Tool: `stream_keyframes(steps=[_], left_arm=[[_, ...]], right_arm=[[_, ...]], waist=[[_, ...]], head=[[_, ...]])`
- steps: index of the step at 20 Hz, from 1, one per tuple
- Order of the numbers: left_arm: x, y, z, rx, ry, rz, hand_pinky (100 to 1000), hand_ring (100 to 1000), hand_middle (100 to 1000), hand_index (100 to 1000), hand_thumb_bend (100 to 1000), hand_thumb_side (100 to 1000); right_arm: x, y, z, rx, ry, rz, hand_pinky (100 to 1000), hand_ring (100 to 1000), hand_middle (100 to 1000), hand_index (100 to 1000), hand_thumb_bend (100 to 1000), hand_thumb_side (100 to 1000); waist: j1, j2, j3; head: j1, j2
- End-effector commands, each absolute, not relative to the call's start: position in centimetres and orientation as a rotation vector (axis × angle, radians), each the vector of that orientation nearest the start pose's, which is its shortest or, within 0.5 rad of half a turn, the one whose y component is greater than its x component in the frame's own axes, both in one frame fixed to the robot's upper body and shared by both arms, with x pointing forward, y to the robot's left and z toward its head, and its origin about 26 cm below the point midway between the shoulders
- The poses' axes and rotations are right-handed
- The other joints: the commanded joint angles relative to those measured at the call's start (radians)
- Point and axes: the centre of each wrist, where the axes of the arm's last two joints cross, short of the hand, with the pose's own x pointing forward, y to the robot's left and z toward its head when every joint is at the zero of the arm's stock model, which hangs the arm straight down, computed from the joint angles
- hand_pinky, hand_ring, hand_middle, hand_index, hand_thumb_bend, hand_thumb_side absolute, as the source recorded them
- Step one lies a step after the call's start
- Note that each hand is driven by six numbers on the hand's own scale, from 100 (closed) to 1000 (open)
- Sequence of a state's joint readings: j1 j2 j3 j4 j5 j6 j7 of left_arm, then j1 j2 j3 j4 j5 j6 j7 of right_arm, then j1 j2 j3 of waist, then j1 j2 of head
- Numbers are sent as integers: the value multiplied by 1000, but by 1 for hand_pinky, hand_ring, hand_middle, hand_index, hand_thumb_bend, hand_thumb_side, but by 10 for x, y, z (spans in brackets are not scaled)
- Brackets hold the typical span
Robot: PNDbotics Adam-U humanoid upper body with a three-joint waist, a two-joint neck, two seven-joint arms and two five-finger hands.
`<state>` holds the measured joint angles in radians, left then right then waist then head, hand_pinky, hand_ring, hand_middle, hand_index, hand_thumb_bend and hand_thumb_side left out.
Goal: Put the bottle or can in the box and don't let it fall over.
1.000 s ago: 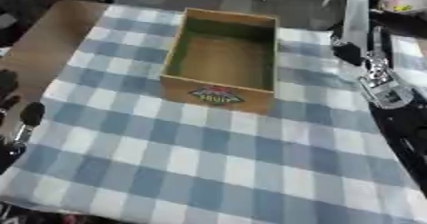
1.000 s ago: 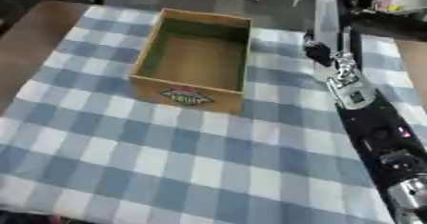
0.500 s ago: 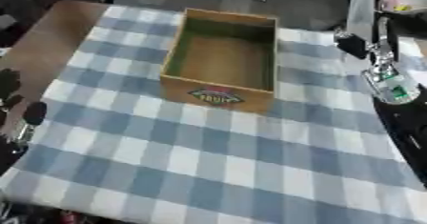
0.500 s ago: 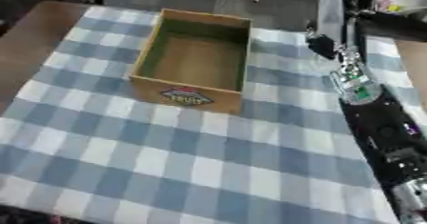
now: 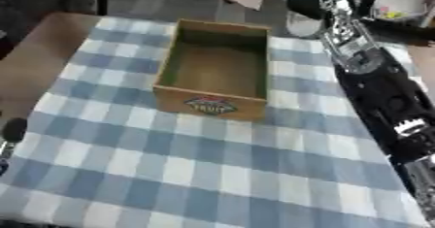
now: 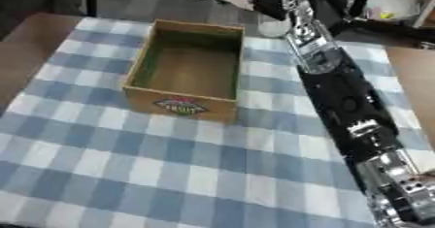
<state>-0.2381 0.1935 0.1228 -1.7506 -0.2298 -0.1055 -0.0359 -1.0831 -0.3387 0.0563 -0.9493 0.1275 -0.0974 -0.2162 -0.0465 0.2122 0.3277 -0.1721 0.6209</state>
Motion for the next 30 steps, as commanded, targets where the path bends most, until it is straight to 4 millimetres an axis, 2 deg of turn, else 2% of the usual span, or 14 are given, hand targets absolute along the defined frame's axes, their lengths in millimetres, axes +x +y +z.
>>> stream_keyframes(steps=[1,5,9,12,13,15,16,17,18,20,21,23,25,30], left_arm=[[323,289,125,389,-2077,-342,943,959,899,970,614,681],[323,288,125,382,-2078,-339,943,960,899,971,613,682],[324,287,126,375,-2082,-341,944,960,899,971,613,682],[323,288,126,378,-2081,-338,944,960,898,971,614,682],[323,288,126,378,-2081,-337,944,960,898,971,615,682],[323,288,125,380,-2081,-335,944,960,898,971,616,681],[323,288,125,381,-2081,-334,944,960,898,971,616,681],[323,289,125,382,-2080,-333,944,960,898,971,616,681],[323,289,125,383,-2079,-332,944,960,898,971,616,681],[323,289,125,382,-2079,-333,945,960,897,971,615,682],[323,289,125,382,-2078,-333,945,960,897,971,616,682],[323,289,125,384,-2077,-333,945,960,897,971,617,682],[323,290,124,387,-2076,-330,945,959,897,971,618,682],[322,291,122,390,-2068,-326,945,958,896,971,618,682]], right_arm=[[487,-200,273,-396,-2205,362,873,555,100,218,100,100],[488,-171,256,-311,-2191,416,908,633,114,267,100,100],[487,-151,234,-260,-2165,487,926,654,131,295,100,100],[487,-145,217,-277,-2140,555,954,704,216,389,100,100],[487,-144,211,-296,-2131,593,967,739,298,463,100,100],[488,-145,201,-331,-2113,673,986,773,374,553,118,100],[488,-146,197,-347,-2105,714,993,794,451,618,176,100],[488,-147,192,-358,-2094,753,1000,823,556,709,242,135],[489,-148,189,-366,-2082,784,1000,842,630,794,299,220],[490,-152,181,-379,-2060,832,1000,868,746,917,400,337],[490,-154,178,-386,-2052,847,1000,878,783,958,435,365],[491,-159,175,-403,-2045,858,1000,890,830,1000,465,395],[492,-164,173,-416,-2045,845,1000,895,860,1000,470,411],[493,-185,181,-466,-2078,750,1000,897,875,1000,468,424]], waist=[[10,-24,5],[13,-22,12],[14,-20,15],[14,-20,15],[15,-20,15],[15,-20,14],[15,-20,13],[14,-20,12],[14,-21,10],[14,-21,8],[15,-21,7],[15,-21,5],[16,-21,2],[17,-27,-12]], head=[[-19,-17],[-38,-23],[-45,-28],[-48,-30],[-48,-30],[-47,-32],[-46,-33],[-46,-34],[-45,-34],[-44,-35],[-44,-36],[-42,-36],[-42,-35],[-36,-31]])
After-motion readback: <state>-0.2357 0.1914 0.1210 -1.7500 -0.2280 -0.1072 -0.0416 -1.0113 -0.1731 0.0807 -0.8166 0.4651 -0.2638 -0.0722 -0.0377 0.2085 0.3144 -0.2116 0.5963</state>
